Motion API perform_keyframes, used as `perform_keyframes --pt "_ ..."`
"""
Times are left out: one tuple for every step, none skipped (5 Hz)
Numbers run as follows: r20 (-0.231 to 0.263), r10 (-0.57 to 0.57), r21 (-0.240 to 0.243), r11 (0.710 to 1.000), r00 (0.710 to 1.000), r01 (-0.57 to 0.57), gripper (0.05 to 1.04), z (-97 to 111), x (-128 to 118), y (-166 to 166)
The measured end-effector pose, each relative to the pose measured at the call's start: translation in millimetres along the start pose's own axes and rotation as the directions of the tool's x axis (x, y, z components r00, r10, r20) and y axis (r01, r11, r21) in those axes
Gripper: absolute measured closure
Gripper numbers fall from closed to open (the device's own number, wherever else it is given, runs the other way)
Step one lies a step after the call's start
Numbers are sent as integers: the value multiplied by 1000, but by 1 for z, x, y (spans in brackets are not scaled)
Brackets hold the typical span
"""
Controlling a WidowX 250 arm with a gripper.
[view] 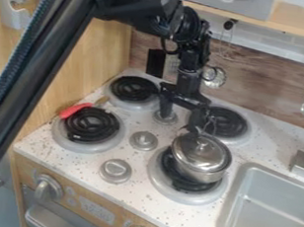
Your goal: Take the red object out of the pot and put it on the left burner
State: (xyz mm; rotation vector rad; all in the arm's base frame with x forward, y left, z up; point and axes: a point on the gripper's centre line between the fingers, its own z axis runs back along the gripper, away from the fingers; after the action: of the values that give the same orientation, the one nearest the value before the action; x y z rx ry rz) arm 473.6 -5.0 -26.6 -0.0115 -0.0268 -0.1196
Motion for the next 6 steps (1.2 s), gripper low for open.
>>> perform_keyframes --pt "5 -16 -3 1000 1000 16 85 0 4 -7" --pt "-28 -10 -12 1000 1000 9 85 -12 3 -9" --pt "-61 -13 -6 1000 998 13 85 -28 4 -12" --pt "-71 -15 -1 1000 997 15 141 -33 6 -15" --pt "-64 -27 4 1000 998 27 422 -36 7 -15" --pt "-51 -31 14 999 998 32 510 -34 3 -14"
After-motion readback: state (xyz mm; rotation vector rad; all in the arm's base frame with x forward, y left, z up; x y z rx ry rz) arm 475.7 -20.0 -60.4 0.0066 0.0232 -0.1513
